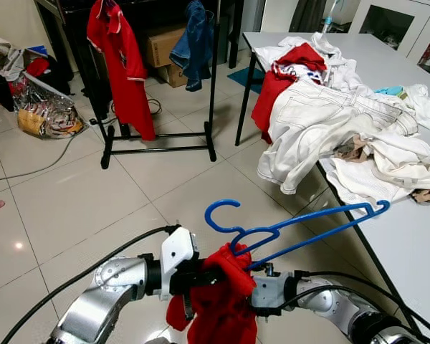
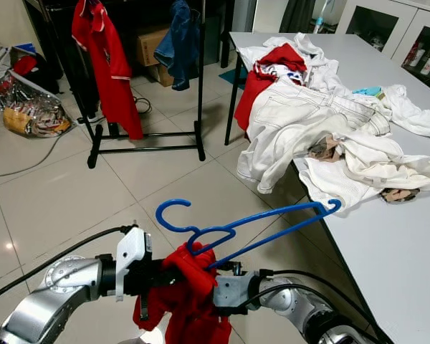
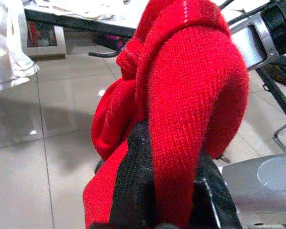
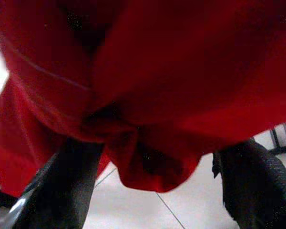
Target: Hang hanger
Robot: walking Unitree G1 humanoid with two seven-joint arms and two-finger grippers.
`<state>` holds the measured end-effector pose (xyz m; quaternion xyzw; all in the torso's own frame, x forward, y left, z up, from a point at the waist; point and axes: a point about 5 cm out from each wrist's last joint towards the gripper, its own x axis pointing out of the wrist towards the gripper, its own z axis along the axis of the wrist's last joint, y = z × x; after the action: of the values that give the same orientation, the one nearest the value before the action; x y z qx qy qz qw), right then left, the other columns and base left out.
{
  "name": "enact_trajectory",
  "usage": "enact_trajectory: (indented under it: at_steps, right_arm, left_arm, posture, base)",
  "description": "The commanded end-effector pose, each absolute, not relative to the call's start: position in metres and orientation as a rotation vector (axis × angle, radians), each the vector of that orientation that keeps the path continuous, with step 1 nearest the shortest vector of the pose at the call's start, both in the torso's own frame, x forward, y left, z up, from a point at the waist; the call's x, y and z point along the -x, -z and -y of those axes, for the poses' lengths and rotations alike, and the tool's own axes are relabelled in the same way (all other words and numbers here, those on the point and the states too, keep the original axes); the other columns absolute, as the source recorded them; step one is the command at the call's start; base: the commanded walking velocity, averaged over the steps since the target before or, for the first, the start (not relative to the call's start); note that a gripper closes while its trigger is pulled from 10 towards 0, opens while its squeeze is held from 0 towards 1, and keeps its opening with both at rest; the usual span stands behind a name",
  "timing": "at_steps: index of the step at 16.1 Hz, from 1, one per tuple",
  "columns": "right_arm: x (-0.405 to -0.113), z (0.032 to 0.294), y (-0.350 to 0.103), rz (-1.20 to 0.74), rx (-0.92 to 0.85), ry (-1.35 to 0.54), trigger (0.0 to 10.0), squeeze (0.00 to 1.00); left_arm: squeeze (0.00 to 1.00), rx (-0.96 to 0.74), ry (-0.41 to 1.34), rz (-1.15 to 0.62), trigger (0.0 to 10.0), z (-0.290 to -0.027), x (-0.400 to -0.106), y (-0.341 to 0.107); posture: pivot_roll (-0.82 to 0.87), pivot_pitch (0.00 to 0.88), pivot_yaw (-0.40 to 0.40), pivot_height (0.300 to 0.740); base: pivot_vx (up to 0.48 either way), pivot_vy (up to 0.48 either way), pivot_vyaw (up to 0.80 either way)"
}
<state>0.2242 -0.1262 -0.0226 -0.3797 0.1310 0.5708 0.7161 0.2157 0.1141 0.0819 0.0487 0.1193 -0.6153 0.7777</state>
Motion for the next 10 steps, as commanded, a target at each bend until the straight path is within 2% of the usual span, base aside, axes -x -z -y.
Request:
enact_trajectory:
  at_steps: [1,3,4,8,10]
  right_arm:
    - [-0.2212,0.1241,0.0229,-0.285,0.815,-1.276,10.0,0.0]
    - [-0.2204,0.1224,0.0222,-0.282,0.796,-1.289,10.0,0.0]
    - [-0.2192,0.1219,0.0218,-0.281,0.778,-1.303,0.0,0.0]
    - [-0.2181,0.1239,0.0207,-0.286,0.722,-1.292,0.0,0.0]
    - [-0.2216,0.1289,0.0173,-0.292,0.637,-1.239,0.0,0.0]
  left_arm:
    - [0.0,-0.131,1.354,-0.226,10.0,-0.1105,-0.2183,-0.0864]
    - [0.0,-0.133,1.358,-0.223,10.0,-0.1098,-0.2192,-0.0865]
    - [0.0,-0.133,1.361,-0.22,10.0,-0.1088,-0.2194,-0.0864]
    - [0.0,-0.131,1.361,-0.214,10.0,-0.1077,-0.2196,-0.0857]
    - [0.0,-0.132,1.358,-0.213,10.0,-0.1081,-0.2198,-0.0853]
  posture:
    - [0.0,0.0,-0.012,0.74]
    - [0.0,0.0,-0.013,0.74]
    - [0.0,0.0,-0.014,0.74]
    - [0.0,0.0,-0.016,0.74]
    - [0.0,0.0,-0.019,0.74]
  base:
    - [0.0,0.0,0.0]
    - [0.0,0.0,0.0]
    - [0.0,0.0,0.0]
    - [0.0,0.0,0.0]
    - [0.0,0.0,0.0]
